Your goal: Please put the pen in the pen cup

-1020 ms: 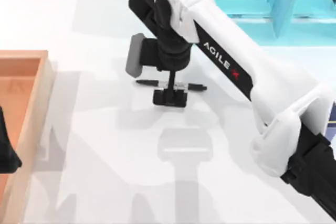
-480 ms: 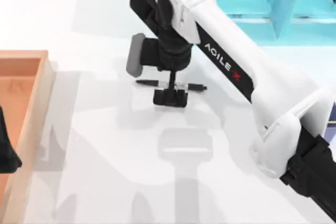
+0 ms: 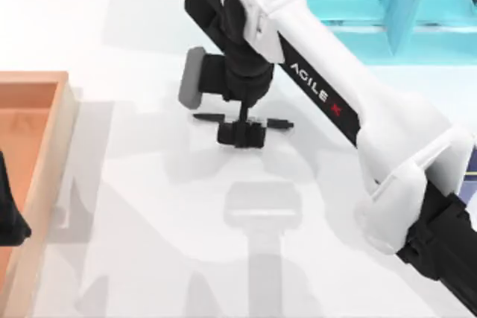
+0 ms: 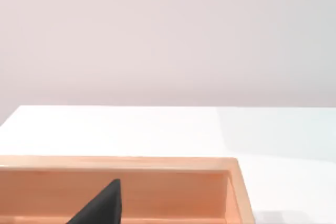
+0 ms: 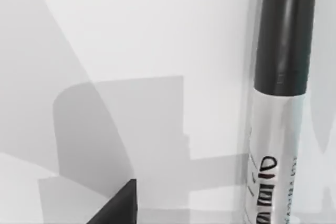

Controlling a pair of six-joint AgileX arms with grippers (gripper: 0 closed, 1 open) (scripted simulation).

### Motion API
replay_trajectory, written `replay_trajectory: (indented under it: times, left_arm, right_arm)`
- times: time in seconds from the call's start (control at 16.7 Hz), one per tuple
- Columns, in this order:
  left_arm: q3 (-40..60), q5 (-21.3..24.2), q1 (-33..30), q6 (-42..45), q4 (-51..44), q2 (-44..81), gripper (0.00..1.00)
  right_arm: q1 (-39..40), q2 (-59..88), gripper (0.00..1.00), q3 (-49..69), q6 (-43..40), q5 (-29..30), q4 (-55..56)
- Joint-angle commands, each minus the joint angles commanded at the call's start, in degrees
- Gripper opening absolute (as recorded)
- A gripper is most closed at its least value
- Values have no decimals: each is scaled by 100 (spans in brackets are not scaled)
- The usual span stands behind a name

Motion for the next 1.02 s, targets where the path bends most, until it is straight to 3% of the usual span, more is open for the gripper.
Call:
replay_trajectory:
  times: [0.18, 0.24, 0.66, 1.02]
  left_arm:
    - [0, 0, 0, 0, 0, 0, 100]
    - [0, 0, 0, 0, 0, 0, 100]
    - [0, 0, 0, 0, 0, 0, 100]
    - [0, 0, 0, 0, 0, 0, 100]
  right_arm:
    - [0, 0, 2, 0, 0, 0, 0]
    - [0, 0, 0, 0, 0, 0, 0]
    - [0, 0, 0, 0, 0, 0, 0]
    - [190, -974, 0, -694, 235, -93, 69]
